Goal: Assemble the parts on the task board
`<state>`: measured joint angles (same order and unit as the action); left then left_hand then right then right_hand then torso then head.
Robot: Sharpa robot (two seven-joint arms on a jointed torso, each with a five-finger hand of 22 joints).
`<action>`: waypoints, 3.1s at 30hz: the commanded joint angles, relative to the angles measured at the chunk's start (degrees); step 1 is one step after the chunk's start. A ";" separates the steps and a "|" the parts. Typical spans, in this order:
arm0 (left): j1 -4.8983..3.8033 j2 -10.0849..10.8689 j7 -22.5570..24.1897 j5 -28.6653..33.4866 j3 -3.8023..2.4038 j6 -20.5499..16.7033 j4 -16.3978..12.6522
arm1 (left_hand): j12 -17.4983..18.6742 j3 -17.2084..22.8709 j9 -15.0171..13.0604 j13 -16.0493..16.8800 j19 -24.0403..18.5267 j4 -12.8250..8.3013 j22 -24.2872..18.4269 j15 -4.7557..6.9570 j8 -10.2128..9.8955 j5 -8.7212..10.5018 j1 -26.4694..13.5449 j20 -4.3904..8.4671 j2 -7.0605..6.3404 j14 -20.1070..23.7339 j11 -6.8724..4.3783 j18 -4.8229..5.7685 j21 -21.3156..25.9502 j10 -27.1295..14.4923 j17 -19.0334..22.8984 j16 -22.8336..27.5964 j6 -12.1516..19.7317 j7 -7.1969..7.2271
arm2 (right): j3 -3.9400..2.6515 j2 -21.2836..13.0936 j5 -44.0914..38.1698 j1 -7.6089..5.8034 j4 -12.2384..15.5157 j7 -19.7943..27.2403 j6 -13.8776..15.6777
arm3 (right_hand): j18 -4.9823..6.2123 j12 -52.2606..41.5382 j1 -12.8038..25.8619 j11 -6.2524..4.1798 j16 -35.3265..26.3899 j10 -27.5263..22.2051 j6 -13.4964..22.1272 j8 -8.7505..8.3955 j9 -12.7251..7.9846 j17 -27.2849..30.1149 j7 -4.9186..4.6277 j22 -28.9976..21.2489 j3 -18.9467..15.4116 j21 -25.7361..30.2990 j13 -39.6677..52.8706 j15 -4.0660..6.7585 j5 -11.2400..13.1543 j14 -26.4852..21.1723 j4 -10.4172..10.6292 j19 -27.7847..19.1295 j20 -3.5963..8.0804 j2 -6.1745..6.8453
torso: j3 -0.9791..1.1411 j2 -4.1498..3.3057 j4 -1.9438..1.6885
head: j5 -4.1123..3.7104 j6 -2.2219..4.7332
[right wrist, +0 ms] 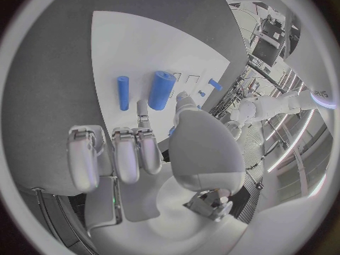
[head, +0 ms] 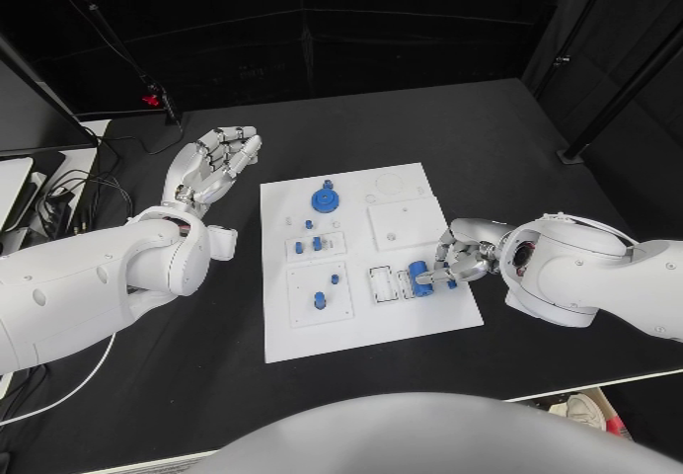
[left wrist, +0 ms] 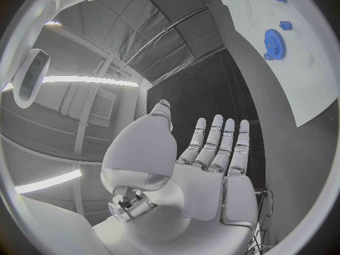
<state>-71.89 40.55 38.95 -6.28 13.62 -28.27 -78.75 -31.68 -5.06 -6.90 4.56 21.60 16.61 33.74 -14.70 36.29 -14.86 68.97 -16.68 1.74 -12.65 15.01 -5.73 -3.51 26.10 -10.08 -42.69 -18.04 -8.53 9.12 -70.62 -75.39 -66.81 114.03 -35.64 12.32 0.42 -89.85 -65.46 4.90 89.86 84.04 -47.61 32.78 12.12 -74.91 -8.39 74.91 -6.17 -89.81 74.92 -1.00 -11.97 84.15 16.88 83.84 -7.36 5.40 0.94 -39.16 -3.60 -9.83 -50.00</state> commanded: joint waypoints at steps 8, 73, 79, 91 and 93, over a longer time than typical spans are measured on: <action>-0.08 -0.03 5.23 0.01 -0.06 0.71 -0.07 | -0.35 -0.33 0.05 -0.05 0.14 0.12 -0.05 0.05 0.28 -0.29 0.14 -0.01 0.62 0.47 -0.17 0.67 -0.22 -0.41 0.06 -0.39 0.40 -8.40 | 0.02 1.77 -0.05 0.23 -0.69 -1.20 -0.69 | -0.42 -0.15 0.41 -0.54 0.14 5.96 0.39 0.68 0.31 -15.09 0.36 15.09 0.41 -0.19 15.08 0.48 0.32 5.85 0.00 6.16 0.52 -1.60 | -0.02 -0.02 0.06 | -0.25 0.00; -0.03 0.40 4.80 0.01 -0.06 1.03 -0.02 | -0.54 -0.47 0.16 -0.14 0.13 0.12 -0.05 0.04 0.43 -0.43 0.19 -0.01 0.78 0.51 -0.17 0.69 -0.23 -0.46 0.27 -0.55 0.47 -8.40 | 0.04 2.75 24.54 2.27 -1.31 5.12 8.03 | -0.42 -0.15 -15.89 0.06 0.14 5.96 0.87 -4.41 -3.26 -15.09 -0.33 15.09 7.25 -0.19 15.08 -0.07 -7.50 5.85 -5.89 6.16 0.04 -9.14 | 0.00 0.02 0.19 | 0.08 0.00; 0.05 0.39 4.73 0.01 -0.06 1.09 0.06 | -0.54 -0.47 0.16 -0.14 0.13 0.12 -0.05 0.04 0.43 -0.43 0.19 -0.01 0.78 0.51 -0.17 0.69 -0.23 -0.46 0.27 -0.55 0.47 -8.40 | 0.02 1.60 31.10 2.26 -0.22 8.69 11.24 | -0.42 -0.15 -16.40 -0.33 0.14 5.96 -0.96 -5.46 -3.84 -15.09 0.09 15.09 8.28 -0.19 15.08 0.12 -8.47 5.85 -6.21 6.16 0.18 -9.15 | 0.01 0.04 0.08 | 0.14 0.00; 0.29 0.06 4.57 0.02 -0.06 1.21 0.39 | -0.62 -0.52 0.20 -0.17 0.08 0.11 -0.12 0.04 0.50 -0.46 0.23 -0.01 0.85 0.52 -0.17 0.69 -0.22 -0.48 0.35 -0.62 0.48 -8.40 | -0.06 -0.68 37.94 1.58 2.51 15.68 14.58 | -0.42 -0.15 -14.14 -0.72 0.14 5.96 -4.22 -9.02 -5.28 -15.09 0.47 15.09 8.69 -0.19 15.08 0.50 -8.90 5.85 -4.25 6.16 0.54 -8.65 | -0.02 0.03 -0.11 | 0.70 0.00; 0.30 0.01 4.56 0.02 -0.06 1.24 0.42 | -0.62 -0.52 0.20 -0.17 0.08 0.11 -0.12 0.04 0.50 -0.46 0.23 -0.01 0.85 0.52 -0.17 0.69 -0.22 -0.48 0.35 -0.62 0.48 -8.40 | -0.07 -0.59 38.16 1.40 2.74 16.05 14.68 | -0.42 -0.15 -13.73 -0.76 0.14 5.96 -4.68 -9.49 -5.44 -15.09 0.53 15.09 8.50 -0.19 15.08 0.54 -9.00 5.85 -3.85 6.16 0.58 -8.44 | -0.04 0.03 -0.04 | 0.95 0.00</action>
<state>-71.53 40.64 38.95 -6.28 13.62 -27.58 -78.34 -31.94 -5.22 -6.79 4.43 21.60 16.76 33.67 -14.70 36.55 -15.09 69.19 -16.68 1.97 -12.65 14.80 -5.73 -3.51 25.89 -9.79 -43.12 -17.83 -8.32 9.06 -71.26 -40.18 -65.33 116.44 -23.05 25.14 0.42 -89.85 -80.35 4.49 89.86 84.05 -48.12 23.60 6.67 -74.92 -11.56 74.91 2.38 -89.81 74.92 -0.82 -20.77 83.95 12.77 84.04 -7.17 -3.06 0.94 -39.12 -3.63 -9.06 -50.00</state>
